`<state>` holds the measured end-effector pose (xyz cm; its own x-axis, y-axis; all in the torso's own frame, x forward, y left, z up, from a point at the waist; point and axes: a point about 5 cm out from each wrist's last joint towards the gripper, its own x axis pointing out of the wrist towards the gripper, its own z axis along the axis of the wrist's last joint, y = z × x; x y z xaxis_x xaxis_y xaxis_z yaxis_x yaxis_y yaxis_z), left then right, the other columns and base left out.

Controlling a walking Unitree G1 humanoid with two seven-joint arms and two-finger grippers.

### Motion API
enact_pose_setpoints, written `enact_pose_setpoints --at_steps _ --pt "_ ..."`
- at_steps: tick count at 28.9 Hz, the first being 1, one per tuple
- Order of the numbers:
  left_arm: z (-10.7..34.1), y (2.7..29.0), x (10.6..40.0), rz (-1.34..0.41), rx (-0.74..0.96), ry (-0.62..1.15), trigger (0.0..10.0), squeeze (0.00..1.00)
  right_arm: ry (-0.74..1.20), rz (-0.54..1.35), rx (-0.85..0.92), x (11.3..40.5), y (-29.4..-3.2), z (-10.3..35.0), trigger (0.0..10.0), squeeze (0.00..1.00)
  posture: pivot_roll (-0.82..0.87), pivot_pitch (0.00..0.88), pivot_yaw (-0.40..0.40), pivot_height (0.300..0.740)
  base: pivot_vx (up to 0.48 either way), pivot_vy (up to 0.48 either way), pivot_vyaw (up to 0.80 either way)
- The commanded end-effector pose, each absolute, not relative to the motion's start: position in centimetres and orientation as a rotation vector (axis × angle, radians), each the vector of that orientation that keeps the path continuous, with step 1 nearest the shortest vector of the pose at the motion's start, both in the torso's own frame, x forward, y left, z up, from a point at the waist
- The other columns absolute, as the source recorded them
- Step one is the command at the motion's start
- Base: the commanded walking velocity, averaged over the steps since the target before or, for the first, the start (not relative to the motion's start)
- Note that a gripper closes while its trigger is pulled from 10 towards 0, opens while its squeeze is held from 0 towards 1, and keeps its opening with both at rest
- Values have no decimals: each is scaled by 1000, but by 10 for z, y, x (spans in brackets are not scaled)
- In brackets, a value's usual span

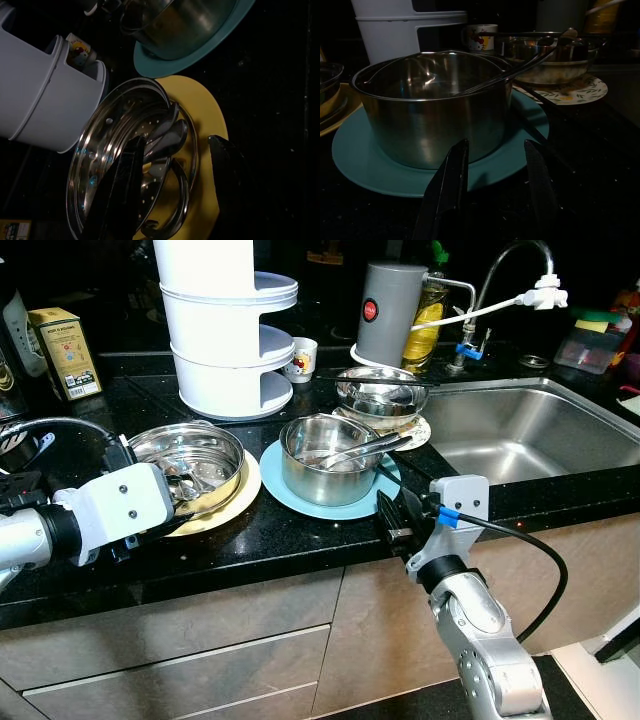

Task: Kitchen organization

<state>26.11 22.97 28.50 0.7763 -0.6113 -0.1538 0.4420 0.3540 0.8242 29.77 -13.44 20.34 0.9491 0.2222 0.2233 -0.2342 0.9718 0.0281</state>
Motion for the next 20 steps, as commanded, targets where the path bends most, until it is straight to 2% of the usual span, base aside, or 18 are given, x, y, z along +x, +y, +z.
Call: enact_pose_setpoints --at_steps 1,4,5,6,8,9,10,12,14,15,16,20 --pt "283 235 261 -685 1032 -160 10000 0 -217 231 60 297 -135 203 10000 0 -17 108 -61 740 0 0 0" --pt "283 235 261 -684 1036 -163 10000 0 -216 232 59 297 -135 203 10000 0 -17 108 -62 740 0 0 0" --pt "284 235 261 -685 1038 -163 9059 0 -216 232 60 298 -135 203 10000 0 -15 106 -62 740 0 0 0" --pt "284 235 261 -685 1038 -163 9059 0 -216 232 60 298 -135 203 10000 0 -15 106 -62 740 0 0 0" --pt "284 235 261 -684 1053 -166 2627 0 -216 232 60 298 -135 203 10000 0 -15 106 -61 740 0 0 0" --pt "284 235 261 -684 1053 -166 2627 0 -216 232 60 298 -135 203 10000 0 -15 106 -61 740 0 0 0" --pt "285 235 261 -682 1065 -169 1961 0 -216 232 60 298 -135 203 10000 0 -15 104 -59 740 0 0 0" --pt "286 235 262 -677 1081 -180 1686 0 -217 232 61 298 -134 204 10000 0 -15 104 -59 740 0 0 0" --pt "287 234 262 -674 1083 -198 824 0 -217 231 61 298 -134 203 10000 0 -15 100 -58 740 0 0 0" --pt "287 234 262 -674 1083 -198 824 0 -217 231 61 298 -134 203 10000 0 -15 100 -58 740 0 0 0" --pt "287 234 262 -675 1084 -201 0 0 -218 230 61 298 -135 204 10000 0 -16 100 -58 740 0 0 0" --pt "288 233 263 -677 1089 -207 0 0 -219 227 59 298 -135 204 10000 0 -16 93 -57 740 0 0 0"
